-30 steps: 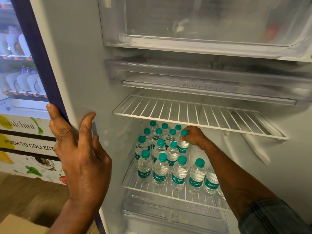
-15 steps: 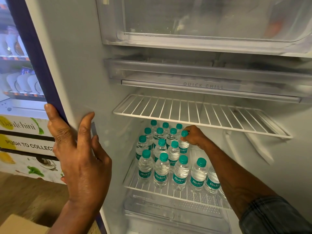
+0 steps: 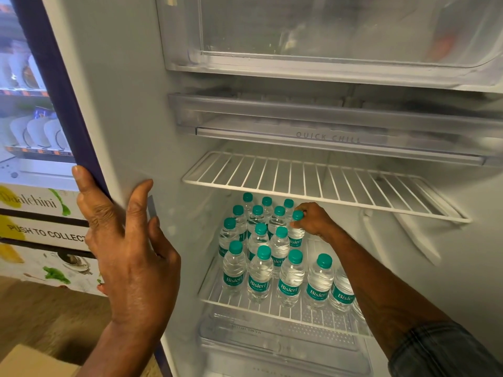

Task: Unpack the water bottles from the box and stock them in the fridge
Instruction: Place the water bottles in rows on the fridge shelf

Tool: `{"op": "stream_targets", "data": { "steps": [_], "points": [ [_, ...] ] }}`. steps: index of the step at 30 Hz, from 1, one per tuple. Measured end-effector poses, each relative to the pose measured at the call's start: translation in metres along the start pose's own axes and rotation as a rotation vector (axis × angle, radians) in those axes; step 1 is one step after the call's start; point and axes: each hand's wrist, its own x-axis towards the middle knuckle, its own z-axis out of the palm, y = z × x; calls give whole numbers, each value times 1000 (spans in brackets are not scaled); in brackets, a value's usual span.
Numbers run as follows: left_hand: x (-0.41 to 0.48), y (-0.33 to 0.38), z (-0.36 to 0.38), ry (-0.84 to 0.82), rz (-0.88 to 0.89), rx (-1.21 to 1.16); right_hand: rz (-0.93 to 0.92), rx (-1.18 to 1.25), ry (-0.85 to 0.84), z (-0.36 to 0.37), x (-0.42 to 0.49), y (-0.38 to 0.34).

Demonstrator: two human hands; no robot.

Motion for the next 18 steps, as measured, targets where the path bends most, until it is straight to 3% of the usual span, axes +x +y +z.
{"op": "stream_targets", "data": {
  "steps": [11, 18],
  "points": [
    [1, 3, -2, 3, -3, -10, 17, 104, -2, -4, -12, -3],
    [1, 5, -4, 10, 6, -30, 44, 272, 146, -25, -45, -24]
  ]
}}
